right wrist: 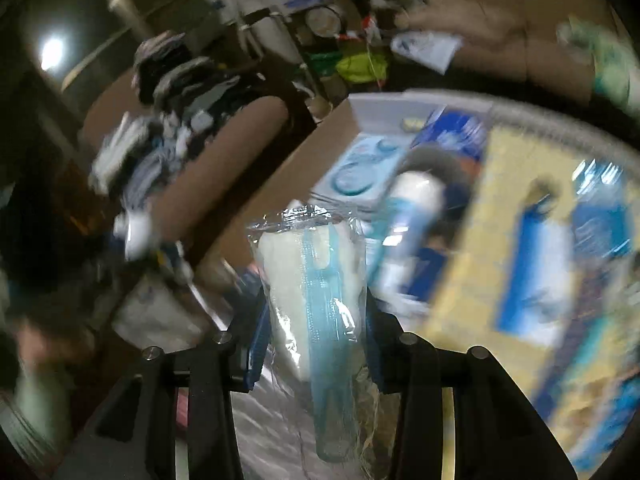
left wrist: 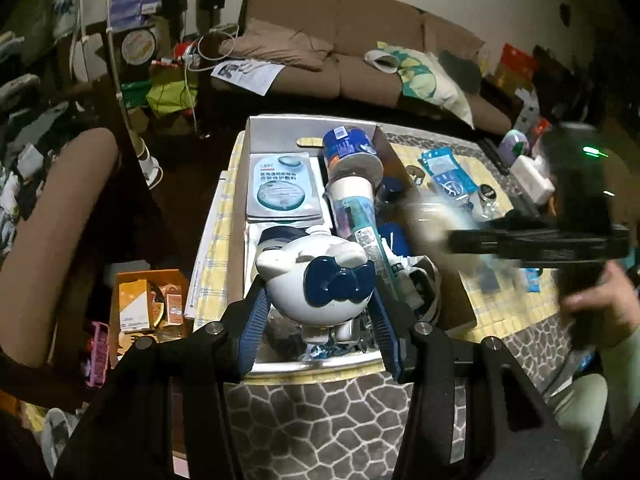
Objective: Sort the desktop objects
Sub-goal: 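Carry the figurine and toothbrush bag over the box with both grippers, then lower the figurine and toothbrush bag into the box and open both grippers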
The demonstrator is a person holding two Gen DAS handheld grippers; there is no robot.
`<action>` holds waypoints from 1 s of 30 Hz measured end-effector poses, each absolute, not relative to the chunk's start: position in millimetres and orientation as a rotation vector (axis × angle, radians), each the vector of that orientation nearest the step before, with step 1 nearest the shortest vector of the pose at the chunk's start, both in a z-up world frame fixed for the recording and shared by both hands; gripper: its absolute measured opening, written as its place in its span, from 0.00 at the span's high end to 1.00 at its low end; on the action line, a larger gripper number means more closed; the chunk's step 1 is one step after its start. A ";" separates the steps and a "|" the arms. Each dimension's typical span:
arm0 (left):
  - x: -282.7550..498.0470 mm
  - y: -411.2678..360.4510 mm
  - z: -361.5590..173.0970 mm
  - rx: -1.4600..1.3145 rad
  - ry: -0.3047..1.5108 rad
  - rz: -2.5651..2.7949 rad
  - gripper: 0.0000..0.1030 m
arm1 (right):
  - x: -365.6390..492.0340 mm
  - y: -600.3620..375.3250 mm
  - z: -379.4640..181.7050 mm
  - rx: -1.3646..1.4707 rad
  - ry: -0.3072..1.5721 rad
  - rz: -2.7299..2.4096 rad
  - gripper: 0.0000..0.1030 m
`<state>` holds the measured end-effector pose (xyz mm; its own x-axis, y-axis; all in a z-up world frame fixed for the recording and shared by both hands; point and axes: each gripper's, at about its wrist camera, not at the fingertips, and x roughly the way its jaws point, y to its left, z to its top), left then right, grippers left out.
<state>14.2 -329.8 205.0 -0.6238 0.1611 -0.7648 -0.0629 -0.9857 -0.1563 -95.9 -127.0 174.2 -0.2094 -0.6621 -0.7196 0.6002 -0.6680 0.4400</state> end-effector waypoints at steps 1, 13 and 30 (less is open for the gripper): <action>12.3 -331.3 202.8 -1.297 -0.183 2.715 0.55 | -103.4 -140.5 163.3 1.242 -0.143 -1.947 0.59; -5.4 -347.8 184.4 -1.347 -0.211 2.671 0.55 | -143.8 -212.7 90.5 1.519 -0.270 -2.113 0.51; -70.8 -307.2 175.1 -1.566 0.055 2.501 0.55 | -101.4 -214.3 101.2 1.370 0.124 -2.011 0.75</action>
<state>-70.8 -307.2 175.1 -0.4239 0.1405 -0.8947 -0.1798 -0.9813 -0.0689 -101.4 -214.3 101.2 -0.2043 -0.4852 -0.8502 0.5856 -0.7566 0.2910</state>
